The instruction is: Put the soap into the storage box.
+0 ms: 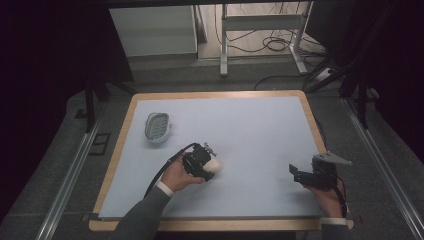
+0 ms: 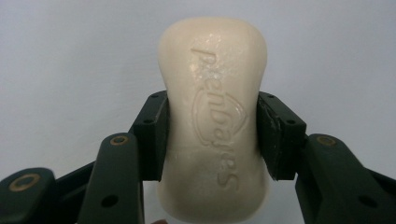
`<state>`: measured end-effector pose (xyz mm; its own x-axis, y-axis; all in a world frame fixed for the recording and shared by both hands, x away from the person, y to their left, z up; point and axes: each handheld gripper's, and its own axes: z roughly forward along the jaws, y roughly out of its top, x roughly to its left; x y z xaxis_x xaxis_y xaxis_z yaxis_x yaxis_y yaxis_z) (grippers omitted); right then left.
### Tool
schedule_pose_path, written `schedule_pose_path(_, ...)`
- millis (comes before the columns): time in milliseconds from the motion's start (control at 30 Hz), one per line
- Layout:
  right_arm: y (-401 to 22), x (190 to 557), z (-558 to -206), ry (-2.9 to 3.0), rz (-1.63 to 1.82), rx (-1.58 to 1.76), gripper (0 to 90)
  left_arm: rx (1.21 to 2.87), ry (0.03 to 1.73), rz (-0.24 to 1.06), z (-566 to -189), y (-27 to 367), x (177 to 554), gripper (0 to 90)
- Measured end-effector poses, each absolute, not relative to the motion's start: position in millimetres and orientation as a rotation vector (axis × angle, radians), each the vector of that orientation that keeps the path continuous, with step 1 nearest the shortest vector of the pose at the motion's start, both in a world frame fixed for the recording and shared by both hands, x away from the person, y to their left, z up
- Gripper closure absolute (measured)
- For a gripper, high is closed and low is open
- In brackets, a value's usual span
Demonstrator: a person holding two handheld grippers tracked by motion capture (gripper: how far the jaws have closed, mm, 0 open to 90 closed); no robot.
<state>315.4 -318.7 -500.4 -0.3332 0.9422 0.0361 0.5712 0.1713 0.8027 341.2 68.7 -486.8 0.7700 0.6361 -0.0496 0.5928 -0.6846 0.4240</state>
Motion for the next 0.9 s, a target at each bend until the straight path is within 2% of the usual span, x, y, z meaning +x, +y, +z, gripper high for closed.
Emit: schedule_pose_path(900, -319.3, 316.1, -502.9, 1.982, 1.014, 1.435, 8.7, 2.431, 1.021, 0.202, -451.2, 117.5, 361.0, 49.6)
